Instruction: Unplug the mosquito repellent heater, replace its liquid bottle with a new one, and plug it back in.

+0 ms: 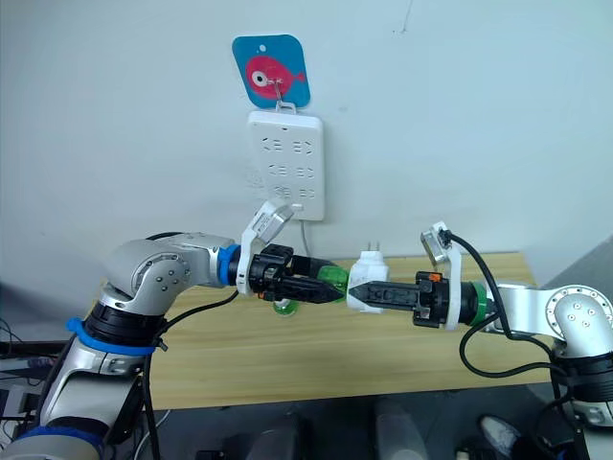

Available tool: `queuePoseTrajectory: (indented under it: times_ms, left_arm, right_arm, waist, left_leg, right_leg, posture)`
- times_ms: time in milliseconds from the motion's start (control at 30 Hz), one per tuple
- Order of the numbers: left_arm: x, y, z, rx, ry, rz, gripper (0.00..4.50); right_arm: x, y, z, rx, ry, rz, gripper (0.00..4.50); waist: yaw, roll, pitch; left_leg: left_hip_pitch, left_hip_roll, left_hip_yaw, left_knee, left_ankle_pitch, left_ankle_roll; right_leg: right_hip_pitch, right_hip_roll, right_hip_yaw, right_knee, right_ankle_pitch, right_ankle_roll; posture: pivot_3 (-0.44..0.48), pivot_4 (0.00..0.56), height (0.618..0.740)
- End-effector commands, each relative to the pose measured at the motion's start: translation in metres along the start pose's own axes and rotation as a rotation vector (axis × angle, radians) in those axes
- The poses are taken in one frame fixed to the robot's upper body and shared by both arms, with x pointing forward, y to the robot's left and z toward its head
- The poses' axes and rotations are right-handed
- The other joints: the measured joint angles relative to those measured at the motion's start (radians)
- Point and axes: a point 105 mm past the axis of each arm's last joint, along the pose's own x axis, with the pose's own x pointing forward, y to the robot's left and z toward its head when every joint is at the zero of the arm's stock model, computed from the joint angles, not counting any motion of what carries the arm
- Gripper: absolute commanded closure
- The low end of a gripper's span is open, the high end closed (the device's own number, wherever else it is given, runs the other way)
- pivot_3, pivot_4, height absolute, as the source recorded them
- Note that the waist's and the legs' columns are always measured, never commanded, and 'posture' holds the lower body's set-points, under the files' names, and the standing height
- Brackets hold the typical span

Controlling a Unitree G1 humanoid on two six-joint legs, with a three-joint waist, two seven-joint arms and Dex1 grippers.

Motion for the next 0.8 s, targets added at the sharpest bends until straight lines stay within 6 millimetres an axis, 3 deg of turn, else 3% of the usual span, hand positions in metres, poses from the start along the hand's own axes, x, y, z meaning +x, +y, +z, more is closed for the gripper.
queuePoseTrajectory:
  times_ms: [33, 333, 467, 633, 800]
  left_arm:
    - [-0.006, -0.006, 0.014, 0.35, -0.055, 0.064, 0.0]
    - [-0.03, -0.02, -0.016, 0.91, -0.038, 0.13, 0.0]
    - [-0.03, -0.019, -0.021, 0.986, -0.053, 0.138, 0.0]
    - [-0.014, -0.027, -0.008, 1.074, -0.14, 0.113, 0.0]
    - [-0.007, -0.034, -0.017, 1.072, -0.14, 0.058, 0.0]
  right_arm:
    - [0.008, 0.025, -0.014, -0.021, 0.063, 0.139, 1.41]
    - [-0.002, 0.014, -0.009, 0.029, -0.003, 0.112, 1.41]
    - [-0.001, 0.013, -0.007, 0.036, -0.005, 0.115, 1.41]
    - [0.0, 0.013, -0.007, 0.036, 0.004, 0.113, 1.41]
    - [0.001, 0.012, -0.006, 0.036, 0.007, 0.11, 1.41]
  waist:
    - [0.0, 0.0, 0.0]
    - [0.016, 0.0, 0.0]
    - [0.025, 0.0, 0.0]
    - [0.025, 0.0, 0.0]
    - [0.023, 0.0, 0.0]
  left_leg:
    - [0.0, 0.0, 0.0, 0.0, 0.0, 0.0]
    - [0.0, -0.001, 0.002, 0.0, 0.0, 0.0]
    - [0.0, -0.001, 0.002, 0.001, 0.0, 0.0]
    - [-0.001, -0.002, 0.002, 0.002, 0.0, 0.001]
    - [0.0, -0.002, 0.0, 0.001, 0.0, 0.001]
  right_leg:
    - [0.0, 0.0, 0.0, 0.0, 0.0, 0.0]
    - [0.001, -0.003, 0.001, -0.001, 0.0, 0.0]
    - [0.001, -0.003, 0.001, -0.001, 0.0, 0.0]
    - [0.001, -0.003, 0.001, -0.001, 0.001, 0.001]
    - [0.001, -0.003, 0.0, -0.001, 0.001, 0.001]
  posture:
    - [-0.085, 0.183, 0.74]
    - [-0.076, 0.187, 0.74]
    - [-0.07, 0.188, 0.74]
    - [-0.065, 0.186, 0.74]
    - [-0.065, 0.184, 0.74]
